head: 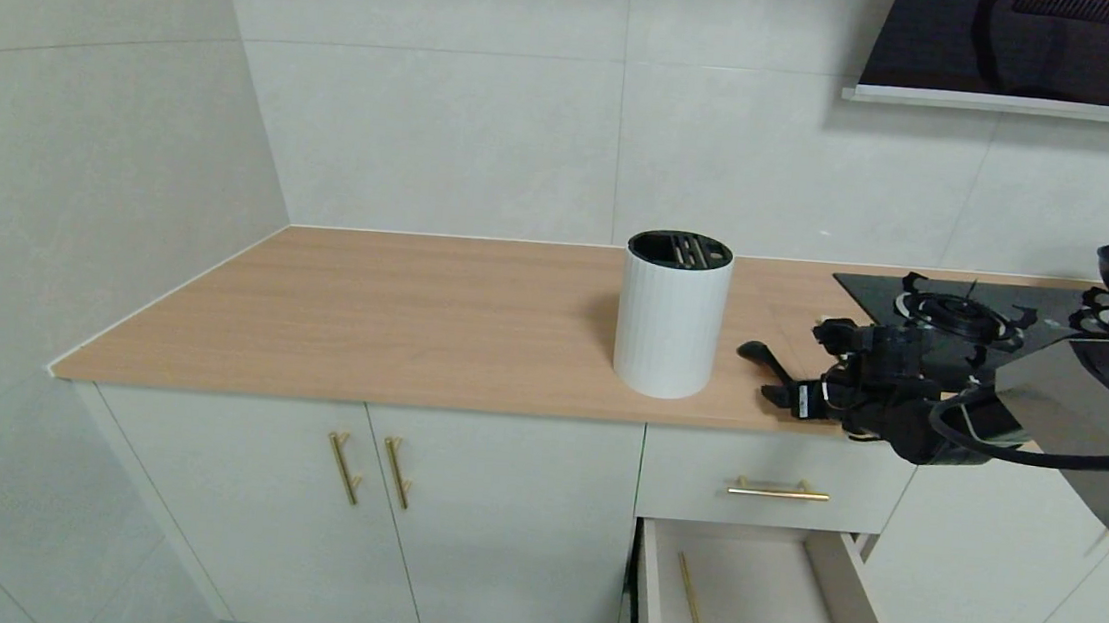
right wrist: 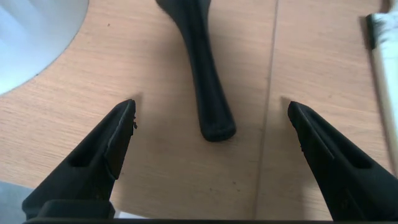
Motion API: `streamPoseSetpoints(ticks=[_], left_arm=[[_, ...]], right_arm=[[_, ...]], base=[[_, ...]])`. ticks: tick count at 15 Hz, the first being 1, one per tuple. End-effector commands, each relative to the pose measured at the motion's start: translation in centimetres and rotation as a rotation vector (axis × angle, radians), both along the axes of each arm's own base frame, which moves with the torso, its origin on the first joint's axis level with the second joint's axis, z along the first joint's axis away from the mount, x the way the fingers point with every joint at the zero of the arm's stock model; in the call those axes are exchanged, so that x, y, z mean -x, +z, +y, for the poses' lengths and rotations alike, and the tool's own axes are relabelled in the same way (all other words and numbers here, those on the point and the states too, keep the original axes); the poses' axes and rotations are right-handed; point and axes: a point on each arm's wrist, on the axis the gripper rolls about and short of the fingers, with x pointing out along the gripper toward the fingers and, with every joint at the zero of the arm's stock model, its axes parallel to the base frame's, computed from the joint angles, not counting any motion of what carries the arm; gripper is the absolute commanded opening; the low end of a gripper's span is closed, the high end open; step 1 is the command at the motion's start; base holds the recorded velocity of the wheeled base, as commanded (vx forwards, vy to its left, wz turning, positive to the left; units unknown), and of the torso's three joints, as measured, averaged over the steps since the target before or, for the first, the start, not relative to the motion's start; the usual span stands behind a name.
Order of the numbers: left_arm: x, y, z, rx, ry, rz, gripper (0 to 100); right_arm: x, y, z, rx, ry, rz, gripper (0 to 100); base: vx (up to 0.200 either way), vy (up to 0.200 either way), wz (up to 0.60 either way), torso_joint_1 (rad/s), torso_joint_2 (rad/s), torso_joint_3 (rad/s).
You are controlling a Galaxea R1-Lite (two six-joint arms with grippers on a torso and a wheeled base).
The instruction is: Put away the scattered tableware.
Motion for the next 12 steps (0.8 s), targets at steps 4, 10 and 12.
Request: streamPoseSetpoints(ticks=[4,10,12], left_arm=[[0.00,0.00,0.00,0.000,0.000,0.000,100],[0.00,0.00,0.00,0.000,0.000,0.000,100],[0.00,0.00,0.00,0.000,0.000,0.000,100]], right_arm=[[-0.21,-0.16,0.11,0.003,-0.007,-0.004,0],[-0.29,-0.36,0.12,0.001,-0.006,-0.007,0],[-0.29,-0.36,0.12,0.000,-0.007,-0.007,0]], base=[[0.000,0.000,0.00,0.000,0.00,0.000],[0.000,0.000,0.00,0.000,0.00,0.000],[0.000,0.000,0.00,0.000,0.00,0.000]])
